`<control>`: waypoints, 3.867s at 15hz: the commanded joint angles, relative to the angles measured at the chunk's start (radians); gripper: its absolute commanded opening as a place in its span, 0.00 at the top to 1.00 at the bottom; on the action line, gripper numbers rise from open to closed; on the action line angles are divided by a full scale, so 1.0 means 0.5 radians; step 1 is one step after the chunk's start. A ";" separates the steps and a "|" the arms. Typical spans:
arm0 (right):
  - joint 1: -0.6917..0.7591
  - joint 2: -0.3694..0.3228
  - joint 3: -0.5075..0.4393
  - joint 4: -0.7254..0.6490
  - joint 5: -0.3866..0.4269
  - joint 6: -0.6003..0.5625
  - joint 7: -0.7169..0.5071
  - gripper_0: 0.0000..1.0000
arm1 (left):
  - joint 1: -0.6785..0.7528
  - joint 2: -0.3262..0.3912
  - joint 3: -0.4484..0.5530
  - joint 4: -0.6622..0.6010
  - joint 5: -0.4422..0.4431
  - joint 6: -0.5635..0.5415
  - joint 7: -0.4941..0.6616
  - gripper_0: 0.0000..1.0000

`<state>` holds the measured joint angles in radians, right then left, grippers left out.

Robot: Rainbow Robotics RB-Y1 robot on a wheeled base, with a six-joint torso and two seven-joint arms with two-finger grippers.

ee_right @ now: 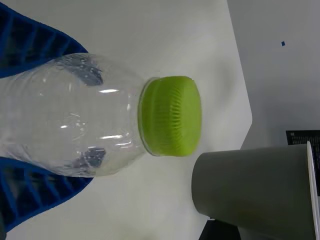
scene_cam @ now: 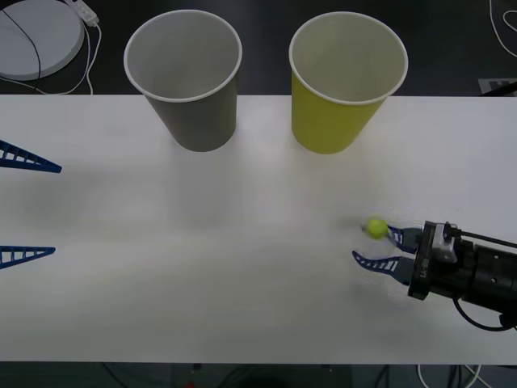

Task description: Put the can into the green bin and the plastic bottle into the gray bin

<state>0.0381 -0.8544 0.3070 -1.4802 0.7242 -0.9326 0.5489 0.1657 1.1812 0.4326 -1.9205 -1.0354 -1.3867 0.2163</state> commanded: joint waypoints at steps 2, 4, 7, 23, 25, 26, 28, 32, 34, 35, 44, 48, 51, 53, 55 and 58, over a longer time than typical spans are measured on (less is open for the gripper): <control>0.001 -0.028 0.000 0.000 -0.043 0.000 -0.012 1.00 | 0.000 0.000 0.000 0.000 0.000 0.000 0.000 0.00; 0.001 -0.061 0.000 0.000 -0.089 -0.009 -0.012 1.00 | 0.000 0.000 0.000 0.000 0.000 0.000 0.000 0.00; 0.001 -0.138 -0.004 -0.006 -0.200 -0.025 -0.033 1.00 | 0.000 0.000 0.000 0.000 0.000 0.000 0.000 0.00; 0.611 -0.356 -0.988 -0.718 0.101 -0.049 -1.260 1.00 | 0.000 0.000 0.000 0.000 0.000 0.000 0.000 0.00; 0.709 -0.356 -1.136 -0.875 0.156 -0.009 -1.389 1.00 | 0.000 0.000 0.000 0.000 0.000 0.000 0.000 0.00; 0.758 -0.356 -1.203 -0.957 0.178 0.018 -1.451 1.00 | 0.000 0.000 0.000 0.000 0.000 0.000 0.000 0.00; 0.844 -0.359 -1.326 -1.108 0.178 0.046 -1.573 1.00 | 0.000 0.000 0.000 0.000 0.000 0.000 0.000 0.00; 0.912 -0.368 -1.525 -1.295 0.236 0.049 -1.828 1.00 | 0.000 0.000 0.000 0.000 0.000 0.000 0.000 0.00; 0.912 -0.387 -1.617 -1.353 0.273 0.049 -1.948 1.00 | 0.000 0.000 0.000 0.000 0.000 0.000 0.000 0.00; 0.912 -0.405 -1.654 -1.381 0.273 0.049 -2.003 1.00 | 0.000 0.000 0.000 0.000 0.000 0.000 0.000 0.00; 0.872 -0.672 -2.025 -1.571 0.294 0.080 -2.641 1.00 | 0.000 0.000 0.000 0.000 0.000 0.000 0.000 0.00; 0.718 -0.825 -2.084 -1.577 0.448 0.080 -2.991 1.00 | 0.000 0.000 0.000 0.000 0.000 0.000 0.000 0.00; 0.547 -0.973 -2.081 -1.589 0.616 0.073 -3.304 1.00 | 0.000 0.000 0.000 0.000 0.000 0.000 0.000 0.00; 0.442 -1.083 -2.059 -1.592 0.665 0.070 -3.518 1.00 | 0.000 0.000 0.000 0.000 0.000 0.000 0.000 0.00; 0.304 -1.187 -1.998 -1.583 0.675 0.064 -3.666 1.00 | 0.000 0.000 0.000 0.000 0.000 0.000 0.000 0.00; 0.096 -1.328 -1.841 -1.516 0.675 0.058 -3.693 1.00 | 0.000 0.000 0.000 0.000 0.000 0.000 0.000 0.00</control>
<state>0.1140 -1.5003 -0.6374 -2.2488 1.0607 -0.9033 -1.2974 0.1657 1.1812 0.4326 -1.9205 -1.0354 -1.3867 0.2163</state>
